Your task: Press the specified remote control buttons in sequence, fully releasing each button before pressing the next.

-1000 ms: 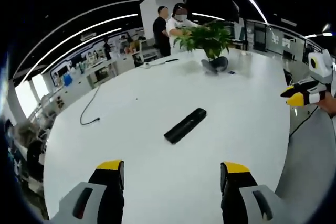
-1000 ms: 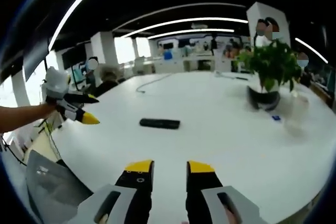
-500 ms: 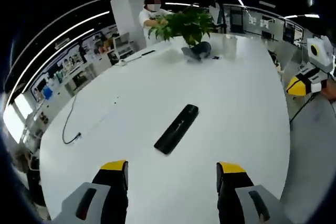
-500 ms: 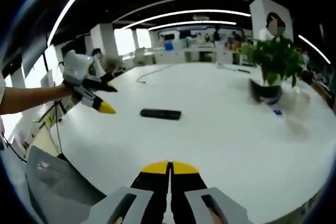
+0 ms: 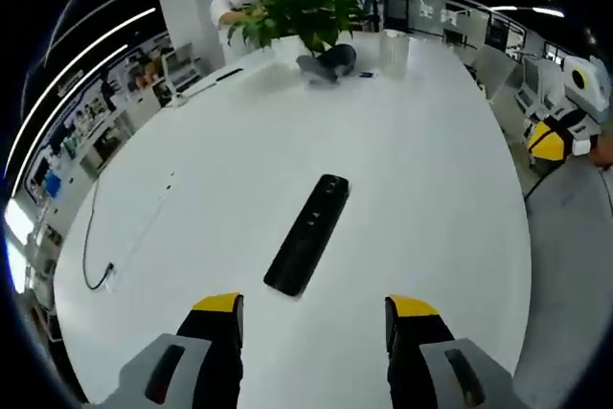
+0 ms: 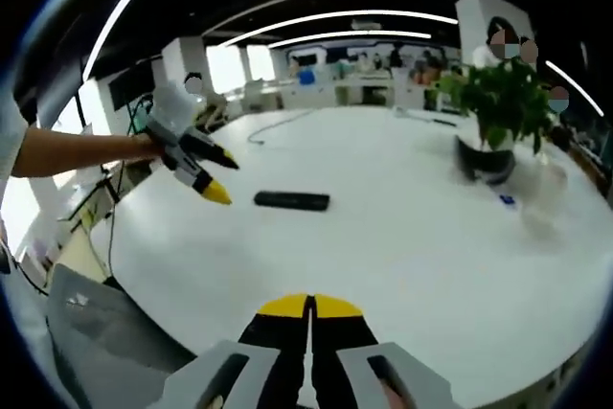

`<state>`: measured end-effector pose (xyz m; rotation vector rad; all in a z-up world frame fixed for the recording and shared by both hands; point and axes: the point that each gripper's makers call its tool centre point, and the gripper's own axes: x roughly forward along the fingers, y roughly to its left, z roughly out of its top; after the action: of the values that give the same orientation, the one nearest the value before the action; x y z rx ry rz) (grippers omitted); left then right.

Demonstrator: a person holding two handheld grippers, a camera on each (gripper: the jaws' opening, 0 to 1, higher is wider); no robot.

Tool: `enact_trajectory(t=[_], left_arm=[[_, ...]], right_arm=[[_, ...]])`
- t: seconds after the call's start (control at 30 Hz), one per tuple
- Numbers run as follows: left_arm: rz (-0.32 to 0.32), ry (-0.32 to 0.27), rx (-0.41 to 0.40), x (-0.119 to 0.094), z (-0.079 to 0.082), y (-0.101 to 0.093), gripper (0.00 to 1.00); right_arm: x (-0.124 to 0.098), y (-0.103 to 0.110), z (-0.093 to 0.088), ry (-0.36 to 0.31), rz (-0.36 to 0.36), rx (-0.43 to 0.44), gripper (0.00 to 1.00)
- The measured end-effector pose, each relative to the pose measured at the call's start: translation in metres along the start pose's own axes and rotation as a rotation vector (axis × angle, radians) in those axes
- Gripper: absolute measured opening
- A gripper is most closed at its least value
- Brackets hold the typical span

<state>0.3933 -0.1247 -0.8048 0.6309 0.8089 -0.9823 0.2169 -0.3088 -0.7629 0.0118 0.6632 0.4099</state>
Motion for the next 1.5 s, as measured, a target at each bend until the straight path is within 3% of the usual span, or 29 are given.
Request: enact_trajectory(t=[0.17, 0.33, 0.57, 0.8, 1.13, 1.27, 1.5], left_arm=[[-0.055, 0.039, 0.016, 0.011, 0.003, 0.005, 0.59], [-0.100, 0.116, 0.036, 0.023, -0.003, 0.014, 0.47], [-0.148, 0.150, 0.059, 0.038, -0.001, 0.016, 0.50], [-0.198, 0.212, 0.146, 0.053, -0.001, 0.015, 0.52], [-0.204, 0.274, 0.213, 0.063, -0.006, 0.019, 0.41], [-0.213, 0.306, 0.222, 0.066, -0.012, 0.023, 0.30], [-0.221, 0.321, 0.238, 0.070, -0.017, 0.022, 0.28]], right_arm=[[0.001, 0.000, -0.001, 0.009, 0.001, 0.000, 0.00], [0.001, 0.000, -0.002, 0.014, 0.004, 0.007, 0.00], [0.001, -0.001, -0.003, 0.018, -0.001, 0.013, 0.00], [0.001, -0.002, -0.003, 0.023, -0.001, 0.015, 0.00], [0.000, -0.002, -0.006, 0.029, -0.002, 0.020, 0.00], [0.000, -0.002, -0.006, 0.032, -0.003, 0.021, 0.00], [0.000, -0.003, -0.007, 0.034, -0.009, 0.022, 0.00]])
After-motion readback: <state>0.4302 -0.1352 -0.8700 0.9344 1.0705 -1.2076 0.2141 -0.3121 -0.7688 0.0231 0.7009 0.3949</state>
